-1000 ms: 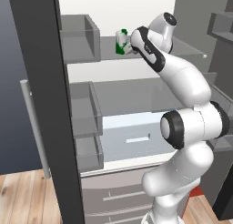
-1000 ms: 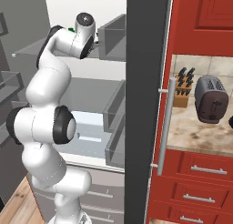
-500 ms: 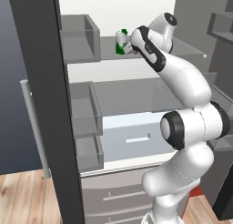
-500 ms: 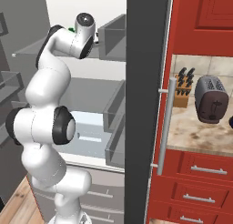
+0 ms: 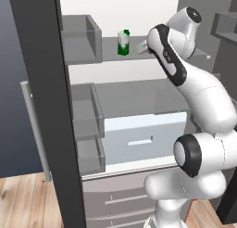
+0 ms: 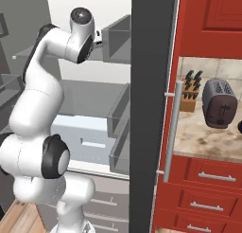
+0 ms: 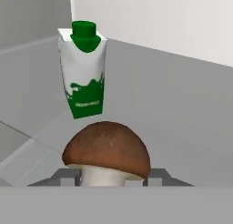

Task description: Pick mushroom from the fridge and place it on the plate on the counter.

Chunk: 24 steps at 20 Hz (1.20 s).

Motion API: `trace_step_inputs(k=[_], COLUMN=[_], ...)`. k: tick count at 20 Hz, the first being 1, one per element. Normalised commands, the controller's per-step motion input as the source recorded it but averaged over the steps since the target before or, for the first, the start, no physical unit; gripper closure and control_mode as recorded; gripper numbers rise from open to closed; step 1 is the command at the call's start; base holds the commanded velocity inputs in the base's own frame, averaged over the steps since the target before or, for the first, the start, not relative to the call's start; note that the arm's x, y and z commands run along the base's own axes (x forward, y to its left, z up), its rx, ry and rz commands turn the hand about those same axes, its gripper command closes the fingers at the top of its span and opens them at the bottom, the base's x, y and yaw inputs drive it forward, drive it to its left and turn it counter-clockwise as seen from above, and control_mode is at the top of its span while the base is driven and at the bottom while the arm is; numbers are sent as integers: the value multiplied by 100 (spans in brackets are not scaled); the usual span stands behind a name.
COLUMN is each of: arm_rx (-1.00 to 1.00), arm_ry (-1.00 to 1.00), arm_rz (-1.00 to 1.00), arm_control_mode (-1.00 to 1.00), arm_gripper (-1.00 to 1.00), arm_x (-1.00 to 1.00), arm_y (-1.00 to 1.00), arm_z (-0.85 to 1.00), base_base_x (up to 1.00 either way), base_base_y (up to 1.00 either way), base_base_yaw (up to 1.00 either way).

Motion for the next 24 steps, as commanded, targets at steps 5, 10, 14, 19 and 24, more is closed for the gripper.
trace_step_inputs(k=[5, 10, 14, 19, 24], arm_rx=[0, 1, 5, 10, 7], arm_ry=[0, 5, 4, 1, 0], arm_rz=[-24, -29, -23, -10, -1], arm_control_mode=[-100, -100, -100, -100, -100], arm_gripper=[100, 100, 100, 100, 100], arm_x=[-100, -100, -100, -100, -100], arm_y=[4, 4, -3, -13, -5], arm_z=[6, 3, 0, 0, 0], base_base_x=[0, 0, 0, 0, 0], base_base_y=[0, 0, 0, 0, 0], base_base_yaw=[0, 0, 0, 0, 0])
